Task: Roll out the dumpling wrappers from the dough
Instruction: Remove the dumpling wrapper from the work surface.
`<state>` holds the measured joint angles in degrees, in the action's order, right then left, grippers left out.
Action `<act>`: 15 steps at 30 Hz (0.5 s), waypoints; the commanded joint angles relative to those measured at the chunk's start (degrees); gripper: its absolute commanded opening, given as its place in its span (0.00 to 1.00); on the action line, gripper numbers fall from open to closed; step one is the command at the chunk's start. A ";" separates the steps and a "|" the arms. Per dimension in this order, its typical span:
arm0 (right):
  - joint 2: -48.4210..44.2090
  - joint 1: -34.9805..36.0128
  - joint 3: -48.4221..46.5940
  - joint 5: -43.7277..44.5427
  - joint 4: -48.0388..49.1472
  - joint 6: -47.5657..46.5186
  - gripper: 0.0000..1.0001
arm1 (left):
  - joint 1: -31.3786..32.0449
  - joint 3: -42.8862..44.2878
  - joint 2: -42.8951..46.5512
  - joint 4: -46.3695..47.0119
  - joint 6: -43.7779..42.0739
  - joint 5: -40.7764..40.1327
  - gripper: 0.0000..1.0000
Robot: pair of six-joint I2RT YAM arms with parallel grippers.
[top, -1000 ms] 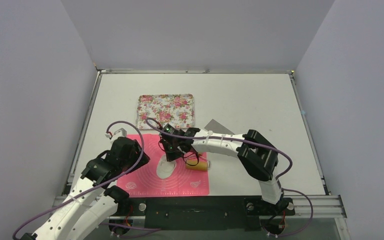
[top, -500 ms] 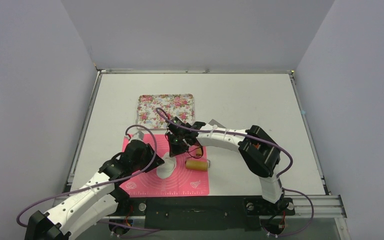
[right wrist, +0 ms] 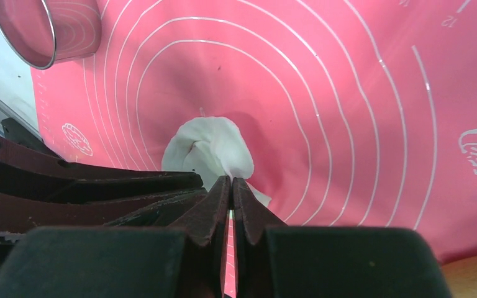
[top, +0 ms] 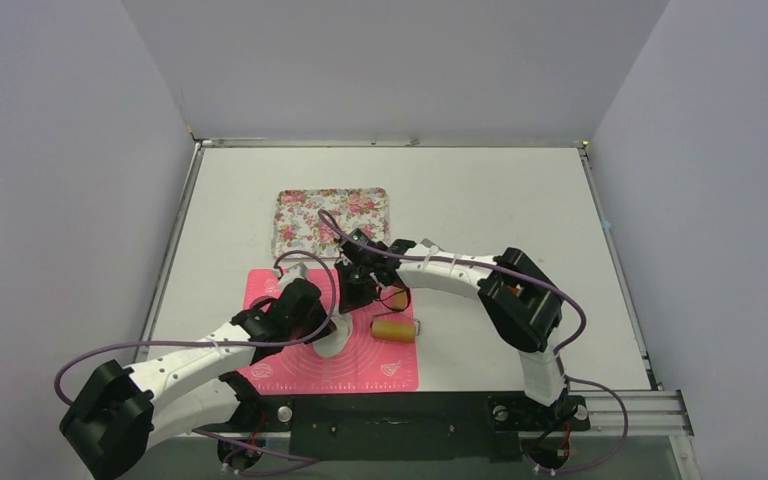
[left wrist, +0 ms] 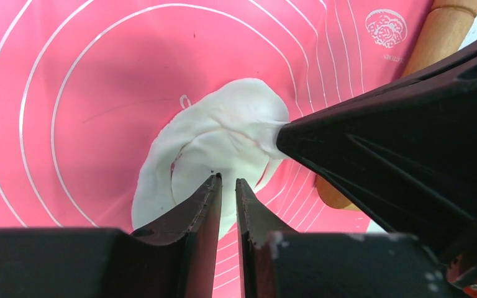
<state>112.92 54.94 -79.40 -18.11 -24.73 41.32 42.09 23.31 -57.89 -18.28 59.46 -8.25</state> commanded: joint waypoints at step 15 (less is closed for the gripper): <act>-8.33 -1.61 0.56 -8.41 1.48 0.00 0.00 | 3.20 4.47 -7.74 3.62 4.23 -8.56 0.13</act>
<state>109.08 53.67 -78.85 -23.59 -24.82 41.25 44.62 25.39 -64.88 -16.23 62.04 -14.17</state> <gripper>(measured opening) 0.005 0.126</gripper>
